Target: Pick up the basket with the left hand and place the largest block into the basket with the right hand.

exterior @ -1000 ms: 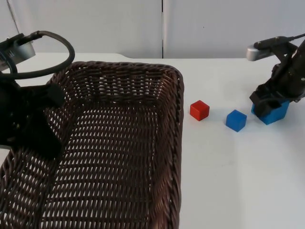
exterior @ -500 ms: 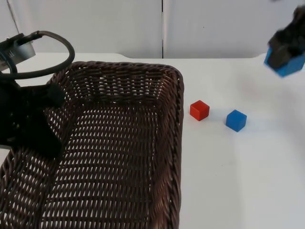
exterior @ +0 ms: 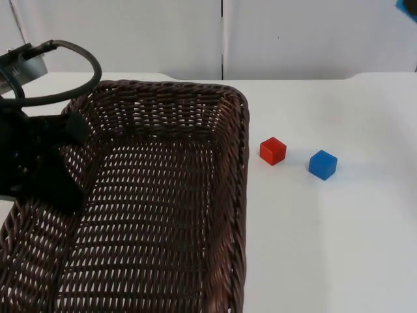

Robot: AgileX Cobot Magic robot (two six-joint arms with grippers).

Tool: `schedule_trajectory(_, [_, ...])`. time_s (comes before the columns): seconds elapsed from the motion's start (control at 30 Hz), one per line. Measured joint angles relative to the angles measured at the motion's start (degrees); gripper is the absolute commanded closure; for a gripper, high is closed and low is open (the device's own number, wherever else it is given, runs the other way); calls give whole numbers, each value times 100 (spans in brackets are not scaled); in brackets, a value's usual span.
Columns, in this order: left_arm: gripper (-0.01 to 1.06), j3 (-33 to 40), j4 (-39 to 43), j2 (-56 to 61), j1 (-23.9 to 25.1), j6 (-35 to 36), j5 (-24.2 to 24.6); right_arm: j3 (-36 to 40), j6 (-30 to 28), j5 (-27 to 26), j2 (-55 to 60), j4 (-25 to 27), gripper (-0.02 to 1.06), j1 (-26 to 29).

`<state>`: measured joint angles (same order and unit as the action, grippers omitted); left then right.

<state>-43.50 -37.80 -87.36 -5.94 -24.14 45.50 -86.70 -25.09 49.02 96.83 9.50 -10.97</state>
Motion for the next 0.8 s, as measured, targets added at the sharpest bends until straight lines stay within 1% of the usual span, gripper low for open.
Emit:
schedule_trajectory(0.33, [105, 0, 0, 0, 0, 0, -10, 0, 0, 345, -19, 58, 105, -84])
schedule_trajectory(0.47, [105, 0, 0, 0, 0, 0, -10, 0, -38, 426, -19, 91, 105, -468])
schedule_trajectory(0.5, [105, 0, 0, 0, 0, 0, -10, 0, -38, 426, -19, 91, 105, -468])
schedule_trajectory(0.6, [105, 0, 0, 0, 0, 0, -10, 0, -63, 479, -19, 114, 105, -859])
schedule_trajectory(0.63, [105, 0, 0, 0, 0, 0, -10, 0, -63, 516, -19, 114, 105, -1065])
schedule_trajectory(0.67, [105, 0, 0, 0, 0, 0, -10, 0, -63, 516, -19, 114, 105, -1065])
schedule_trajectory(0.8, [105, 0, 0, 0, 0, 0, -10, 0, -63, 549, -19, 114, 105, -1577])
